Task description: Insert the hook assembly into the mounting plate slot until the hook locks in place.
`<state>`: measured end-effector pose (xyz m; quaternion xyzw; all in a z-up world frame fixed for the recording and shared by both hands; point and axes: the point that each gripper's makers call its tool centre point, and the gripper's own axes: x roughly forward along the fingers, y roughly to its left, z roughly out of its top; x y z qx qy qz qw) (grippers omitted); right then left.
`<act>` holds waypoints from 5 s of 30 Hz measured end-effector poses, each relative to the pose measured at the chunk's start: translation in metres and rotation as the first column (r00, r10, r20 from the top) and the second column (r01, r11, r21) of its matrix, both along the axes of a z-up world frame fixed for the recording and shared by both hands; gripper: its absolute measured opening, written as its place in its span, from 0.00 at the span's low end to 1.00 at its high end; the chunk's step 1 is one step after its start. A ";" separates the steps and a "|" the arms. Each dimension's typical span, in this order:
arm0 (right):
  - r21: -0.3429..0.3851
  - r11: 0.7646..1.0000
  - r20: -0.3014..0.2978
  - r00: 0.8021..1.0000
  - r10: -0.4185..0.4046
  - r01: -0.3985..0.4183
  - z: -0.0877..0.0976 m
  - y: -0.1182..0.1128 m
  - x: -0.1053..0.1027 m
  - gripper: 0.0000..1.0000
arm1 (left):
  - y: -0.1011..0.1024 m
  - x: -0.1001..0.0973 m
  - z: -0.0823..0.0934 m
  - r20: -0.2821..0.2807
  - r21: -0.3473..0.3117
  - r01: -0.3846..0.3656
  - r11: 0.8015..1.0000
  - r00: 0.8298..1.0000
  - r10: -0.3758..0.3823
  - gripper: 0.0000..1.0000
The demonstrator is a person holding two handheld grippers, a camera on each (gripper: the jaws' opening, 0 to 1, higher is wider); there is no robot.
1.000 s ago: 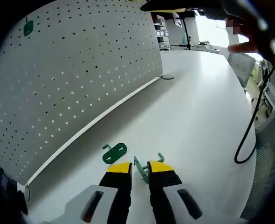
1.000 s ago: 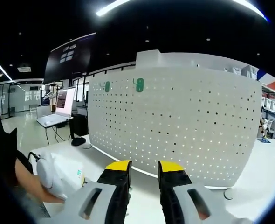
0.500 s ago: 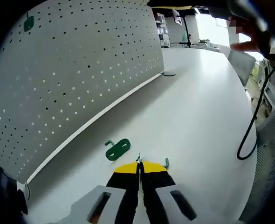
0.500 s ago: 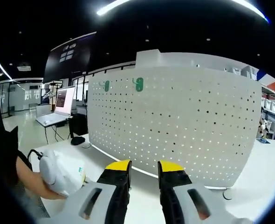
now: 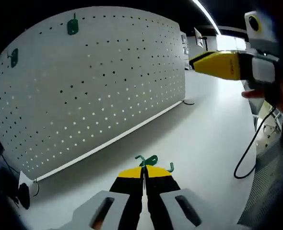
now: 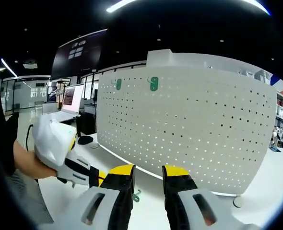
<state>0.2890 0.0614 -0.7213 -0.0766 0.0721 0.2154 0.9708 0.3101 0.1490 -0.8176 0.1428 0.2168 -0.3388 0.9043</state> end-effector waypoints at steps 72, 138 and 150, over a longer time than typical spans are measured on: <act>0.400 0.592 0.119 0.680 0.723 -0.700 0.104 0.092 -0.117 0.00 | 0.004 -0.137 0.200 0.276 -0.637 0.562 0.527 0.805 -0.525 0.03; 0.342 0.923 -0.191 0.948 0.254 -0.178 0.041 0.069 -0.035 0.00 | -0.014 -0.059 0.133 0.241 -0.212 0.183 0.960 0.962 -0.130 0.04; 0.289 0.932 -0.132 0.955 0.264 -0.218 0.048 0.072 -0.036 0.12 | -0.009 -0.058 0.134 0.243 -0.215 0.168 0.962 0.963 -0.114 0.03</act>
